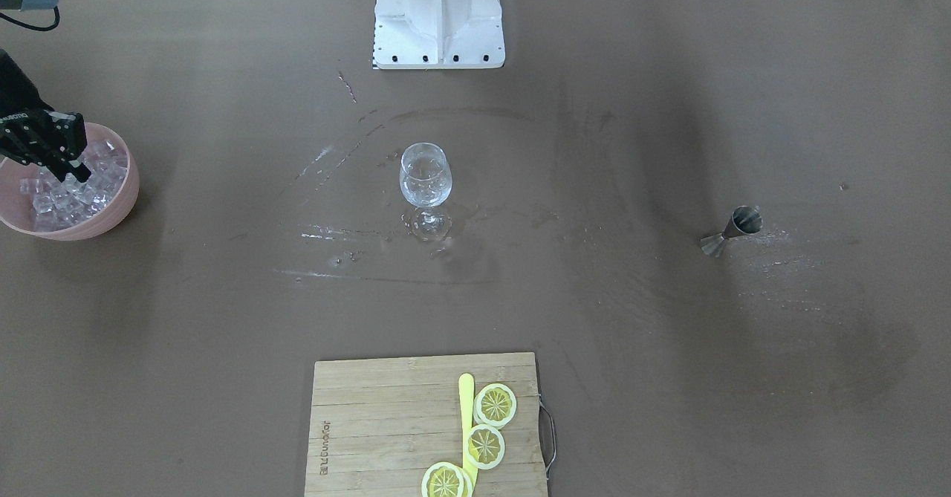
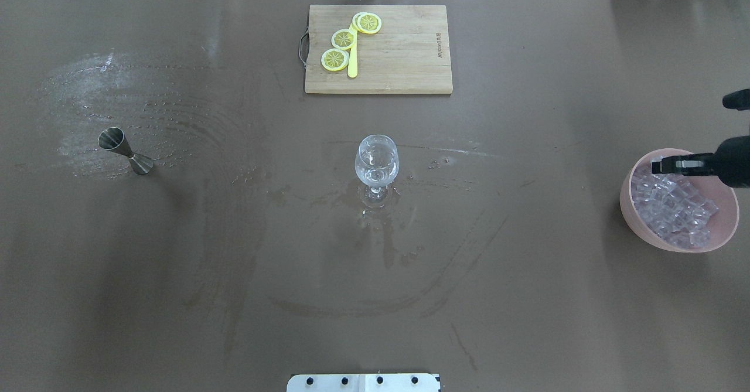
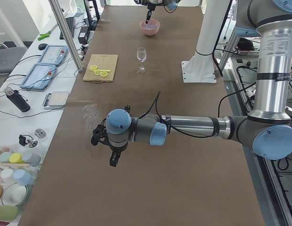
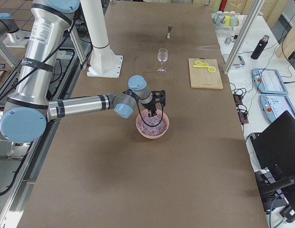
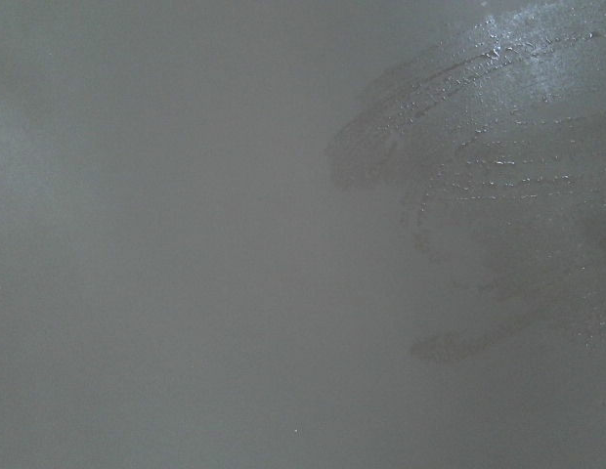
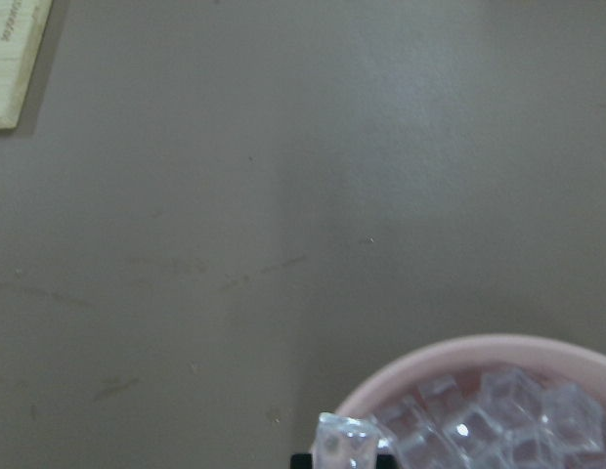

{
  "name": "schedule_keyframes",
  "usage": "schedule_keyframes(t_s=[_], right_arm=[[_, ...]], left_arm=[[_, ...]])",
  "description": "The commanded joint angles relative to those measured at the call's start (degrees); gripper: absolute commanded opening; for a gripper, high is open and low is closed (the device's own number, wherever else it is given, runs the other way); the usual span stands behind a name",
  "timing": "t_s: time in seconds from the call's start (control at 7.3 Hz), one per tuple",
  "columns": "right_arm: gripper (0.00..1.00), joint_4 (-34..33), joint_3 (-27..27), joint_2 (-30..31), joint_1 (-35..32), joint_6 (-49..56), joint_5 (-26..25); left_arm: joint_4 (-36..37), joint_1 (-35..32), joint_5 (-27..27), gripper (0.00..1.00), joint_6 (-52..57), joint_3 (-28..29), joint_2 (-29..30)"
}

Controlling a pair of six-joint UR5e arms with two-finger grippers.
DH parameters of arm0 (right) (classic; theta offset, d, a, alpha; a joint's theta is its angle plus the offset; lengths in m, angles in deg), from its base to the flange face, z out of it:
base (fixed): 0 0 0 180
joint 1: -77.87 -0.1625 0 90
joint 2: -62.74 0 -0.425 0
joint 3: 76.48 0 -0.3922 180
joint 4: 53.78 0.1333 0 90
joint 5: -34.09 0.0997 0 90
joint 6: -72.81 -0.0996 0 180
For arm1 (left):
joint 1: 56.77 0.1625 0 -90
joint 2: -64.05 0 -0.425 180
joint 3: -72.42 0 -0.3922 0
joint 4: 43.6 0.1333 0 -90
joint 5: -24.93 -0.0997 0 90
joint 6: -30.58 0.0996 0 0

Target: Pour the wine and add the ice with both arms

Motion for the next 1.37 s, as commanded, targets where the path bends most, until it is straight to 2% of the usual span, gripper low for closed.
schedule_keyframes(t_s=[0.0, 0.27, 0.41, 0.82, 0.96, 1.23], right_arm=[[0.00, -16.99, -0.46, -15.12, -0.27, 0.68, -0.34], [0.00, -38.00, -0.90, -31.48, 2.70, -0.28, -1.92], [0.00, -45.06, -0.90, -37.65, 5.94, -1.15, -4.45], [0.00, -51.26, -0.90, -46.48, 14.56, -8.62, -10.69], [0.00, -55.37, -0.90, -49.72, 17.28, -10.55, -12.89], [0.00, -60.23, -0.55, -54.56, 20.99, -13.45, -14.76]], left_arm=[[0.00, 0.02, 0.09, 0.99, -0.01, 0.09, -0.17], [0.00, 0.02, 0.09, 0.99, -0.01, 0.09, -0.35], [0.00, 0.02, 0.09, 0.99, -0.01, 0.09, -0.35], [0.00, 0.02, 0.18, 0.99, -0.01, 0.18, -0.44], [0.00, 0.02, 0.18, 0.99, -0.19, 0.18, -0.35], [0.09, 0.02, 0.26, 0.99, -0.19, 0.26, -0.44]])
